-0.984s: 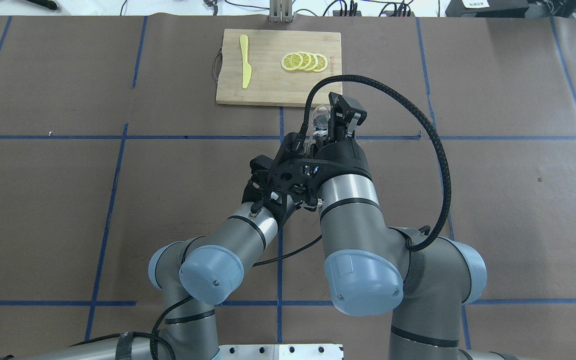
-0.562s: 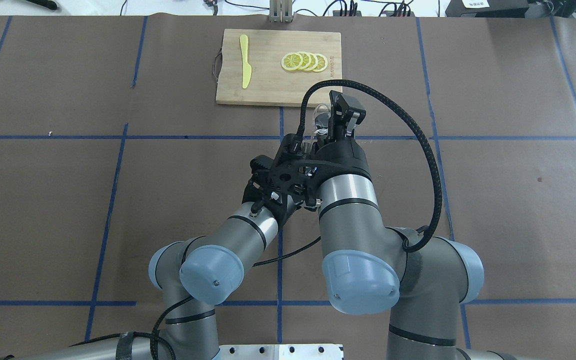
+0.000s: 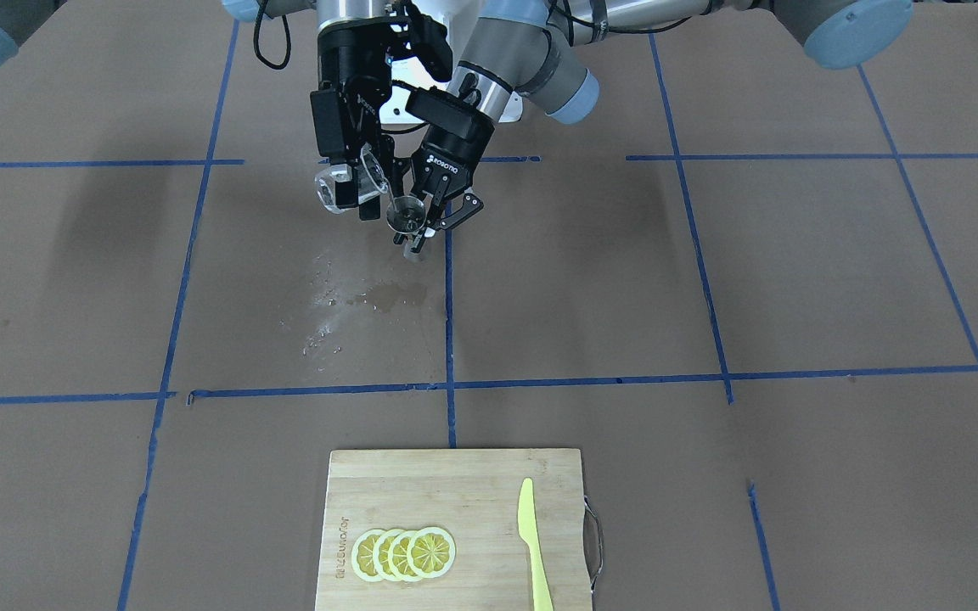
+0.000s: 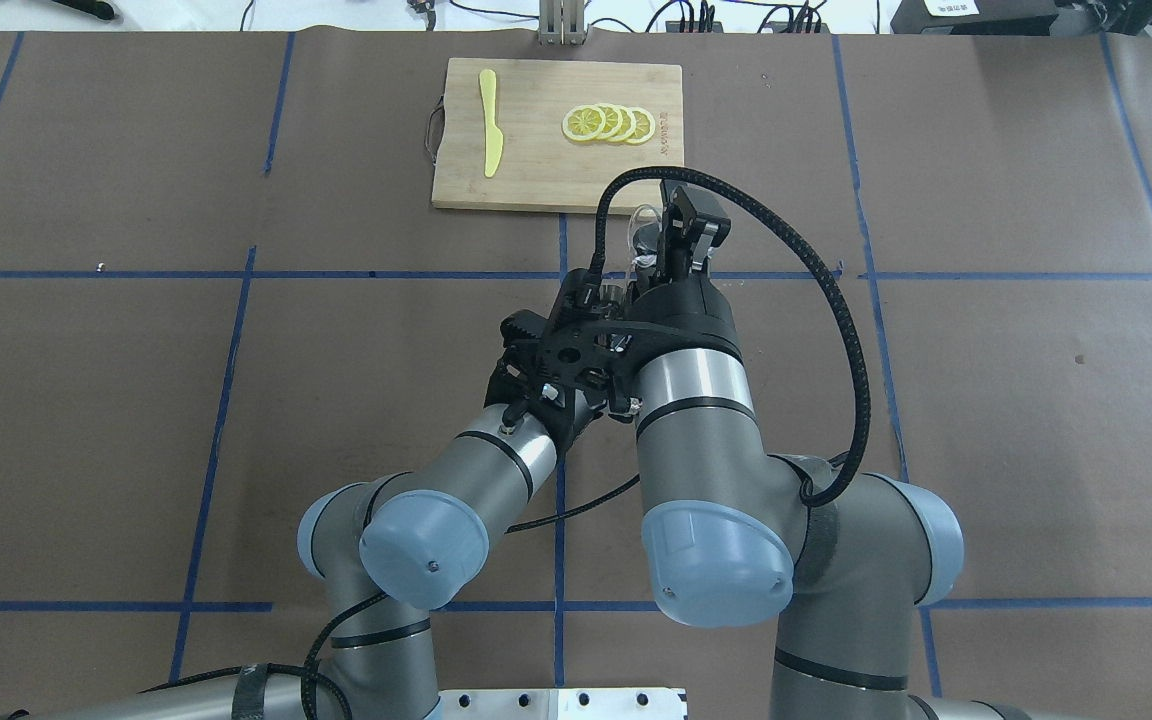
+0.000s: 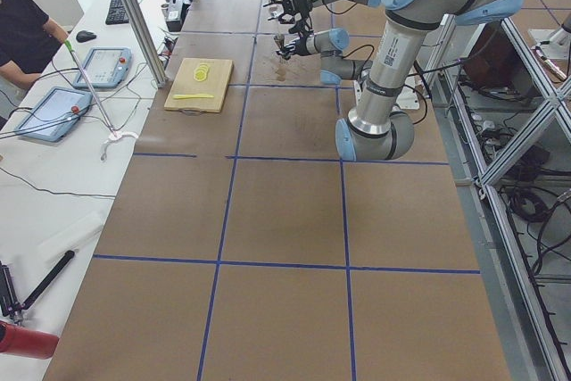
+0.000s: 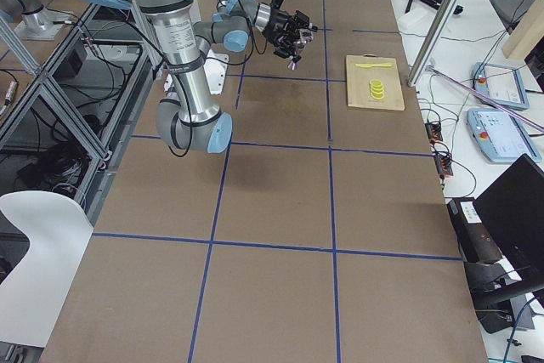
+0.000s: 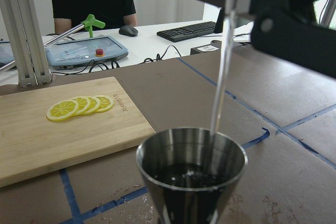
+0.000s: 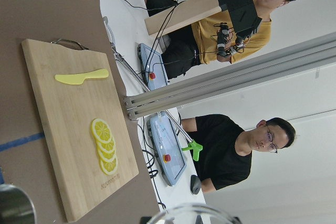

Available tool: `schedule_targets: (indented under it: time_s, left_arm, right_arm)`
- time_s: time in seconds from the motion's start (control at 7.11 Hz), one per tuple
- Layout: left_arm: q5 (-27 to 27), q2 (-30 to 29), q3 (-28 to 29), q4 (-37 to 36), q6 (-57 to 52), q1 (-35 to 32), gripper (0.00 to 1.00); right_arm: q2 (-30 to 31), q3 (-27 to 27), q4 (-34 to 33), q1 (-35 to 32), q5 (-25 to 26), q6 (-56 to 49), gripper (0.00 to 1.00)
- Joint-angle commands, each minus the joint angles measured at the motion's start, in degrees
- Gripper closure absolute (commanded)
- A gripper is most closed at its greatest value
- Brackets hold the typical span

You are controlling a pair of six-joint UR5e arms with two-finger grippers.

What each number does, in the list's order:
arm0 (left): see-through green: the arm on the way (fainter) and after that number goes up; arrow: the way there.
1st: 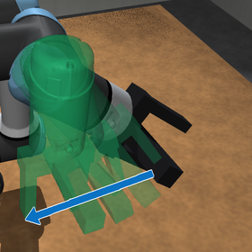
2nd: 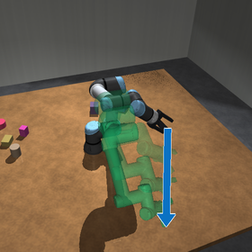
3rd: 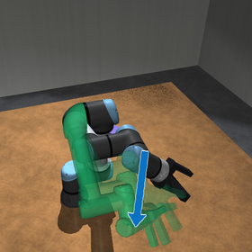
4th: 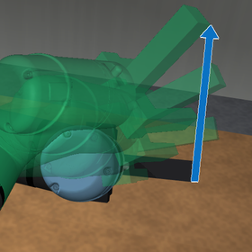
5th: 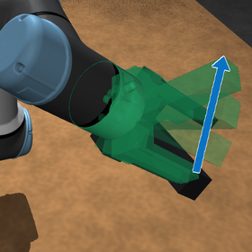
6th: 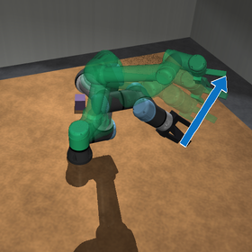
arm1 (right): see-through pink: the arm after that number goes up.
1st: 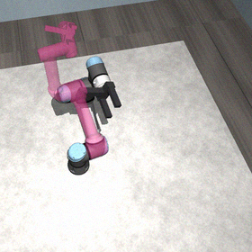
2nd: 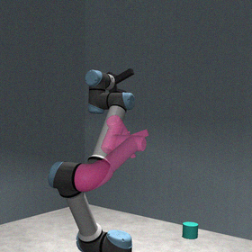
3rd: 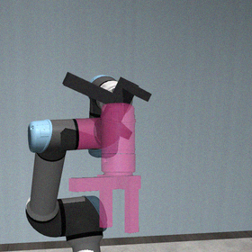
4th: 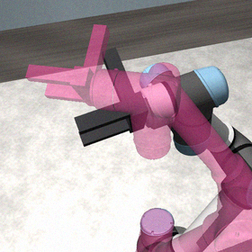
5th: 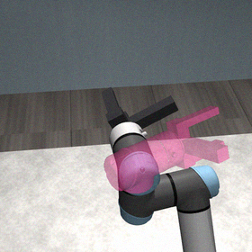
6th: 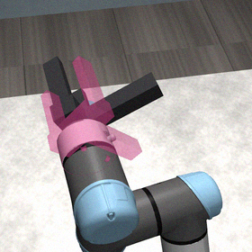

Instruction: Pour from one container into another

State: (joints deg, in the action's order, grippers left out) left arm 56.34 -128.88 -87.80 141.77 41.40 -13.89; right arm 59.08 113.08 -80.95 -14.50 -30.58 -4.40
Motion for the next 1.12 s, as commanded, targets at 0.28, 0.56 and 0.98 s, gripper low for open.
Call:
schedule_targets:
  time_s: [0.28, 0.56, 0.98]
  left_arm:
    - [0.0, 0.0, -0.1, 0.0, 0.0, 0.0, 1.0]
    - [0.0, 0.0, -0.3, 0.0, 0.0, 0.0, 1.0]
    - [0.0, 0.1, -0.3, 0.3, 0.0, 0.0, 1.0]
  right_arm:
    - [-1.1, -0.1, 0.3, 0.7, 0.8, 0.5, 1.0]
    - [-1.0, -0.1, 1.0, 0.8, 0.8, 3.5, 1.0]
    - [-1.0, 0.0, 1.0, 0.7, 0.5, 9.2, 1.0]
